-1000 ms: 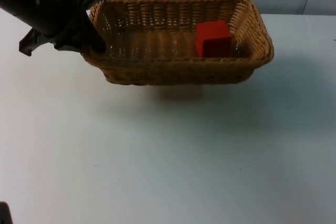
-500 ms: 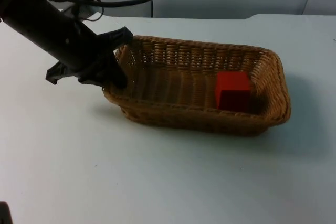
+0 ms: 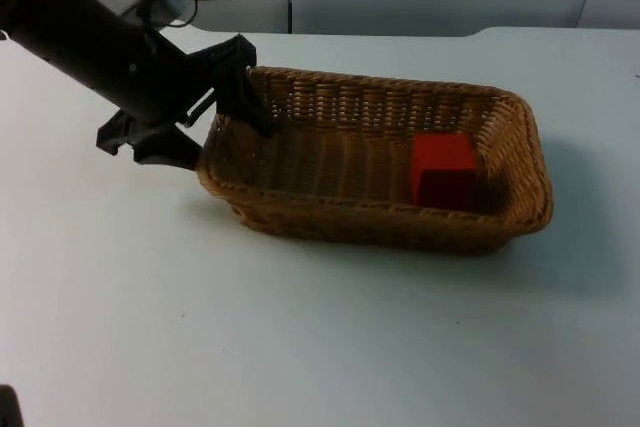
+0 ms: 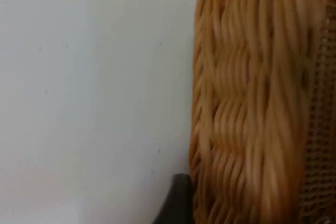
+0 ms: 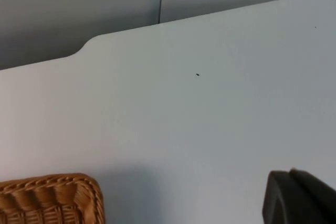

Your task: Pick up the basket with the left hand and place the cube into the basket with the right hand.

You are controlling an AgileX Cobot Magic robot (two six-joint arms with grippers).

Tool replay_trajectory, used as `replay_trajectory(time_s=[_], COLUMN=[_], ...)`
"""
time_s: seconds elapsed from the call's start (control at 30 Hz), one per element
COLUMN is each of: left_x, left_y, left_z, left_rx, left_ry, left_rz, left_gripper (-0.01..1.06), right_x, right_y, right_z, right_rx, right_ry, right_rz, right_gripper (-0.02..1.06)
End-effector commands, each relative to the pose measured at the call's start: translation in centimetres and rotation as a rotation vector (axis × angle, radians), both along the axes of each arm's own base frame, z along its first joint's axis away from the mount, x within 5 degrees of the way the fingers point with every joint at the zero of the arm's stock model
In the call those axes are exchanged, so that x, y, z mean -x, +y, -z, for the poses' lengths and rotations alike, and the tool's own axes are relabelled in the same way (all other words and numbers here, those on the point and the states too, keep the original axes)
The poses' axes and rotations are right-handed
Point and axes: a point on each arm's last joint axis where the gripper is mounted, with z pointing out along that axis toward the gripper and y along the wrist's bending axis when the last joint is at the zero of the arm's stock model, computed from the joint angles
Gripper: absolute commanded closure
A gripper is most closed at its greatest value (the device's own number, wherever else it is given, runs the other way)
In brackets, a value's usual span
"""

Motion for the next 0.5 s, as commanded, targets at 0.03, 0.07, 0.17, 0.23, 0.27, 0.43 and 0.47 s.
replay_trajectory(time_s=[0.03,0.07,0.17,0.23,0.27,0.43,0.47], left_x=[-0.9,-1.4,-2.5,-3.5,-3.7,-2.9,-2.9], left_y=[-0.6,-0.8,-0.9,-0.5,-0.2,1.7,1.7], left_z=[-1.8,-2.8,-5.0,-9.1,-10.7,-17.9,-17.9], left_rx=[0.045,0.062,0.086,0.049,0.008,-0.234,-0.234], left_ry=[-0.037,-0.062,-0.104,-0.159,-0.194,-0.375,-0.375], left_rz=[0.008,0.029,0.072,0.102,0.111,0.119,0.119], left_gripper=[0.28,0.28,0.30,0.52,0.62,1.05,1.05], right_x=[-0.1,-0.1,-0.1,-0.1,-0.1,1.2,1.2], right_y=[-0.2,-0.2,-0.3,-0.7,-1.1,-2.6,-2.6], right_z=[-0.1,-0.1,-0.2,-0.4,-0.7,-2.9,-2.9], right_rx=[0.012,0.024,0.054,0.117,0.164,0.235,0.235], right_ry=[0.000,0.005,0.012,0.005,-0.007,-0.126,-0.126], right_rz=[-0.009,-0.021,-0.044,-0.041,-0.027,0.100,0.100], right_gripper=[1.04,1.04,1.04,1.04,1.04,1.04,1.04])
